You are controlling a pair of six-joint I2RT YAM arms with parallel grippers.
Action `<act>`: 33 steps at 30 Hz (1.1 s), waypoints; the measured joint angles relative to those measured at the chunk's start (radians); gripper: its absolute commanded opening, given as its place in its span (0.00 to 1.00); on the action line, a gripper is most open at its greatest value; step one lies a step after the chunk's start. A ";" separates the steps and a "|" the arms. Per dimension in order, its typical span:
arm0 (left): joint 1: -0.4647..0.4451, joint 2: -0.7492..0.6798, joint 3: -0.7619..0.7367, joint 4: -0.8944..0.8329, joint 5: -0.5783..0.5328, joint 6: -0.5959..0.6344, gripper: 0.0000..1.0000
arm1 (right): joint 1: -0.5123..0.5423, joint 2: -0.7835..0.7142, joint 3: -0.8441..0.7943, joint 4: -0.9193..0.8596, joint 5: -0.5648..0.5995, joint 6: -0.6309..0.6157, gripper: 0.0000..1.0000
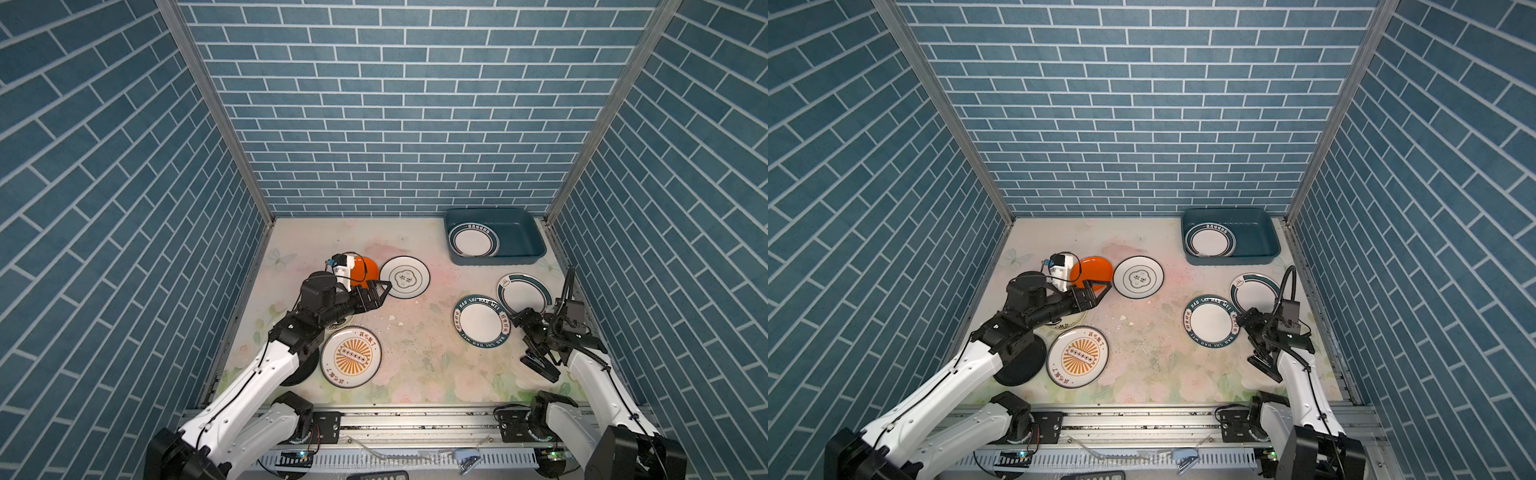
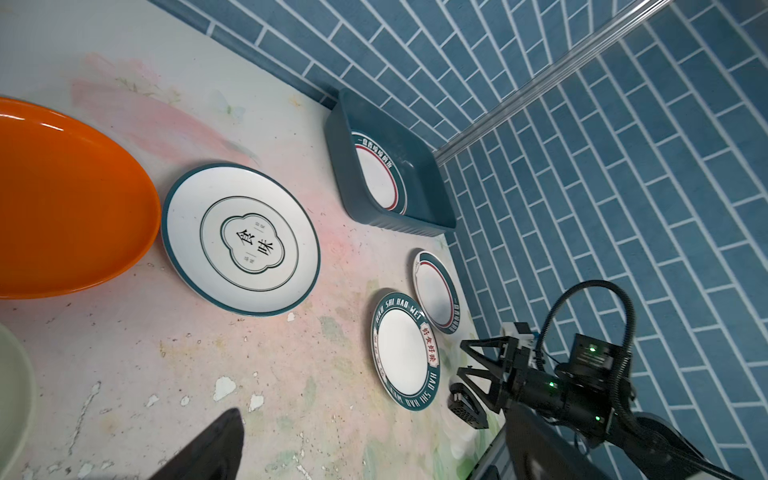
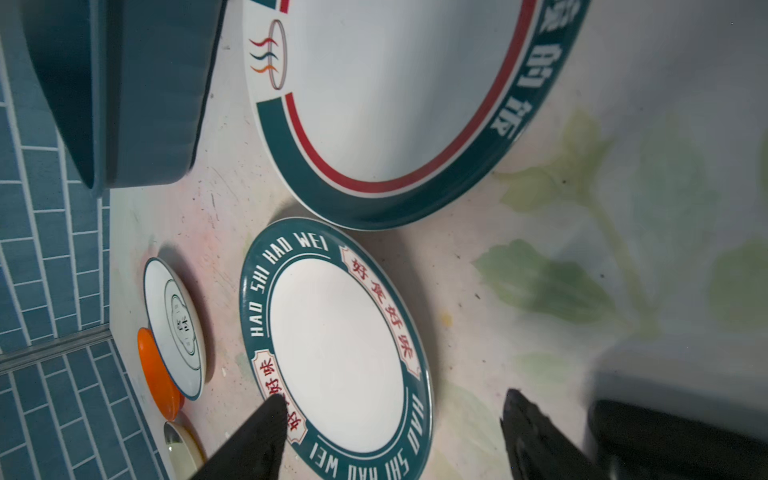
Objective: Place the plates into the plastic bin on the countertop
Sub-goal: 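Grasp the edge of the red-rimmed plate with steam logo using the right gripper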
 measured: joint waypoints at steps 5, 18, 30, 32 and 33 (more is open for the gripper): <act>0.000 -0.060 -0.047 -0.018 0.001 -0.009 1.00 | -0.006 0.003 -0.011 0.060 0.035 0.036 0.74; 0.000 -0.008 -0.071 0.008 0.029 -0.023 1.00 | -0.044 0.126 0.002 0.149 0.164 0.087 0.64; 0.000 0.000 -0.101 0.044 0.029 -0.040 0.99 | -0.119 0.263 0.016 0.276 0.161 0.103 0.58; 0.000 0.002 -0.101 0.044 0.028 -0.041 1.00 | -0.128 0.287 0.016 0.301 0.155 0.111 0.55; 0.000 0.002 -0.101 0.045 0.027 -0.041 1.00 | -0.133 0.300 0.016 0.314 0.152 0.113 0.53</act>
